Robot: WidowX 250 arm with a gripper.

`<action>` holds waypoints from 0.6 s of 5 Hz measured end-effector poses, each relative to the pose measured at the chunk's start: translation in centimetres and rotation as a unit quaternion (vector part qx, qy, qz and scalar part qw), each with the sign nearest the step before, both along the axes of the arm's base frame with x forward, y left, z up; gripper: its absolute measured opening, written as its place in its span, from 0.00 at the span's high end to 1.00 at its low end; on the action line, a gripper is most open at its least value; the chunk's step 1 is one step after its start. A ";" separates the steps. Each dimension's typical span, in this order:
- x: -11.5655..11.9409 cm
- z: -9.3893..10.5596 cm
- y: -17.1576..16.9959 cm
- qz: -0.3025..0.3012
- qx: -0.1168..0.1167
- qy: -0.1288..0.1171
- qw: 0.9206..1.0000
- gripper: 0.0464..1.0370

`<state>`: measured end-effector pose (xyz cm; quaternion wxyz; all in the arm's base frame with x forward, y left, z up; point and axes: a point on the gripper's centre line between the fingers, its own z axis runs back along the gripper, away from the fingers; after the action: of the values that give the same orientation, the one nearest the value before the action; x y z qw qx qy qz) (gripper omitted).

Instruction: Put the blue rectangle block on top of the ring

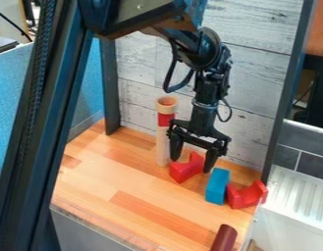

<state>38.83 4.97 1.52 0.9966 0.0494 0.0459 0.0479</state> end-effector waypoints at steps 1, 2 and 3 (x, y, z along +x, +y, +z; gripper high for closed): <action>-0.4 -1.5 -0.1 0.004 -0.003 0.018 1.000 0.04; -1.3 -3.5 -1.0 0.007 -0.031 0.013 0.999 0.04; -1.7 -3.5 -1.2 0.009 -0.056 0.001 0.998 0.04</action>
<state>37.17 3.76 -1.95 0.9973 -0.0065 0.0496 0.0538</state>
